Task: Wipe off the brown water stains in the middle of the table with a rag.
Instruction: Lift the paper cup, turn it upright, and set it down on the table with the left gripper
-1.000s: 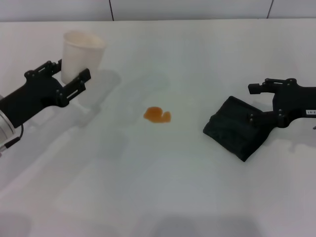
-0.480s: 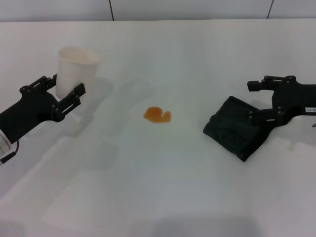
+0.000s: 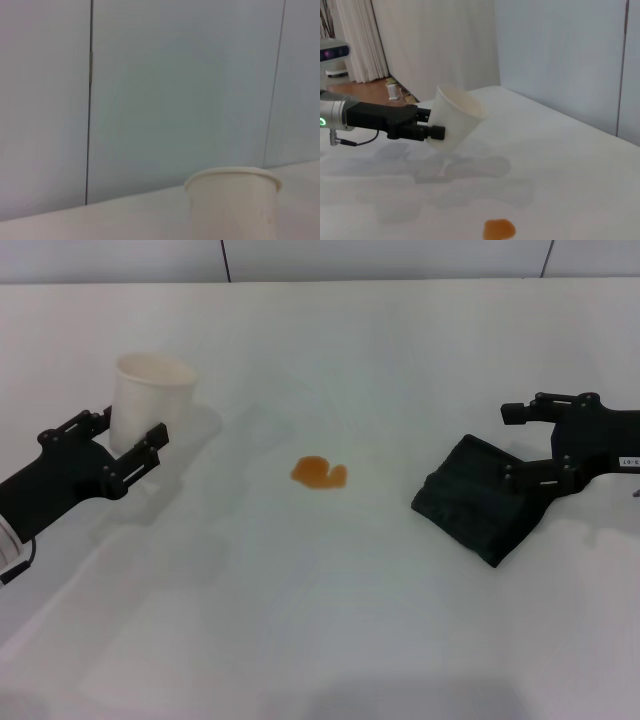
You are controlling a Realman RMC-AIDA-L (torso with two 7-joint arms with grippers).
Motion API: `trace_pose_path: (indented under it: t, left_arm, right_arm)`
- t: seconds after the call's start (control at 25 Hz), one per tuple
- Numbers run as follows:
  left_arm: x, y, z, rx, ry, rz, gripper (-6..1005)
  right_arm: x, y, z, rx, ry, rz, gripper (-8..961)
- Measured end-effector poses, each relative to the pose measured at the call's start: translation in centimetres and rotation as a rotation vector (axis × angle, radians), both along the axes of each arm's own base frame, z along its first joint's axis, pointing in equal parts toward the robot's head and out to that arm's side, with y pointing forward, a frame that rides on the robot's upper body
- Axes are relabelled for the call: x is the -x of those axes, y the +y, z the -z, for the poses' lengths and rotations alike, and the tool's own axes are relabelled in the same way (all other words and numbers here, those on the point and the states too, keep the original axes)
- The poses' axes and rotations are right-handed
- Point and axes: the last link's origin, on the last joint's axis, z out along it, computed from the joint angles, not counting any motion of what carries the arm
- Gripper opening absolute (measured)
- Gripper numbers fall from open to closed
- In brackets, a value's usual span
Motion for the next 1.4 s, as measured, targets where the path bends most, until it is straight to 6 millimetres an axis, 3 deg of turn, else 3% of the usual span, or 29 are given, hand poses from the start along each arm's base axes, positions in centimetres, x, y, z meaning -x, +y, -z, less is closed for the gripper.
trace_pose_path:
  t: [0.52, 1.4]
  left_arm:
    - [0.4, 0.4, 1.1, 0.023, 0.047, -0.04, 611]
    - [-1.3, 2.1, 3.3, 0.036, 0.127, 0.015, 608]
  right_arm:
    - [0.2, 0.1, 0.0, -0.001, 0.005, -0.006, 856]
    - [0.4, 0.2, 0.0, -0.003, 0.007, -0.008, 856]
